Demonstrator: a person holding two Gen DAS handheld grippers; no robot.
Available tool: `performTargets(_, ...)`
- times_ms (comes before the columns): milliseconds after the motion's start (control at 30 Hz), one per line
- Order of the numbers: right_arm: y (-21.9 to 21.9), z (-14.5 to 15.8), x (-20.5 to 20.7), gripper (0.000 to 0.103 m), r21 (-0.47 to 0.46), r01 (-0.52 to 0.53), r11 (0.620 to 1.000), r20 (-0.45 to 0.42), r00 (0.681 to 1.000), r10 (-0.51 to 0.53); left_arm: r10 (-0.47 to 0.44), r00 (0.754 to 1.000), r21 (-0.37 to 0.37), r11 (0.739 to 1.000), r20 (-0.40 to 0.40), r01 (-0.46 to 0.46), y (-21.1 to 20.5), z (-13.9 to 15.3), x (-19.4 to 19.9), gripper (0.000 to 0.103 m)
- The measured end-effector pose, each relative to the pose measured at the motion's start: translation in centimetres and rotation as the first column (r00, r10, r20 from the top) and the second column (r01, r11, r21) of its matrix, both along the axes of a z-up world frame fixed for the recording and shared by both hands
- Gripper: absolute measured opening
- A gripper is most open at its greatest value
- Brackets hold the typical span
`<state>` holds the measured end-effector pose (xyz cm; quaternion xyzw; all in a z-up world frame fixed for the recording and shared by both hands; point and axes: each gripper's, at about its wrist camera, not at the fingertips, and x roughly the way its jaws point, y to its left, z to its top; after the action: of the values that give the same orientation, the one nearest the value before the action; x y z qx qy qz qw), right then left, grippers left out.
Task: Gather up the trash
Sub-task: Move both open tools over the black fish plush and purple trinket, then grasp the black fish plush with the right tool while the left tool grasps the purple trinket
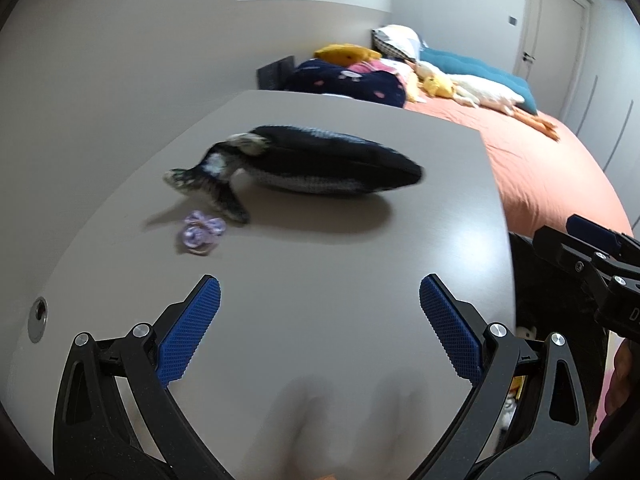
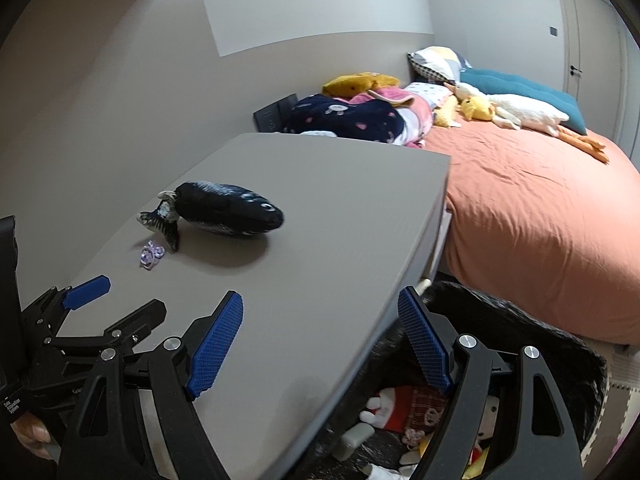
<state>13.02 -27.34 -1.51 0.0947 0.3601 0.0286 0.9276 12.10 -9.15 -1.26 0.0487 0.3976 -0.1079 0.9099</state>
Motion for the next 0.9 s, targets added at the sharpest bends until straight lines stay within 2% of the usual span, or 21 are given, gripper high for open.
performTargets(100,0.9,0.0,1.0,0.08,-0.007,-0.012,1.0,0.0,1.0,0.012,0.032,1.0,-0.016,0.999,0.001,-0.032,1.6,-0.1,0.9,0.096)
performTargets(167,1.4,0.1,1.6,0.08,-0.005,-0.018,1.0,0.001,1.0,0.018,0.044,0.999,-0.022,0.999,0.003,-0.044,2.5,-0.1,1.4,0.087)
performTargets(400,3.5,0.4,4.6,0.08,-0.019,-0.065,0.998,0.001,0.998,0.065,0.085,0.996,-0.015,0.996,-0.017,-0.085,5.1,-0.8,4.3,0.065)
performTargets(467,4.2,0.5,5.4,0.08,-0.033,-0.085,0.996,0.002,0.996,0.085,0.092,0.995,-0.013,0.996,-0.027,-0.093,5.6,-1.2,5.1,0.055)
performTargets(533,5.0,0.5,6.4,0.08,-0.042,-0.102,0.994,-0.001,0.995,0.102,0.095,0.995,-0.013,0.995,-0.041,-0.096,6.1,-1.7,6.0,0.05)
performTargets(900,9.0,0.2,11.7,0.08,-0.099,-0.18,0.979,-0.016,0.984,0.18,0.115,0.991,0.01,0.993,-0.063,-0.114,7.6,-3.3,8.6,0.049)
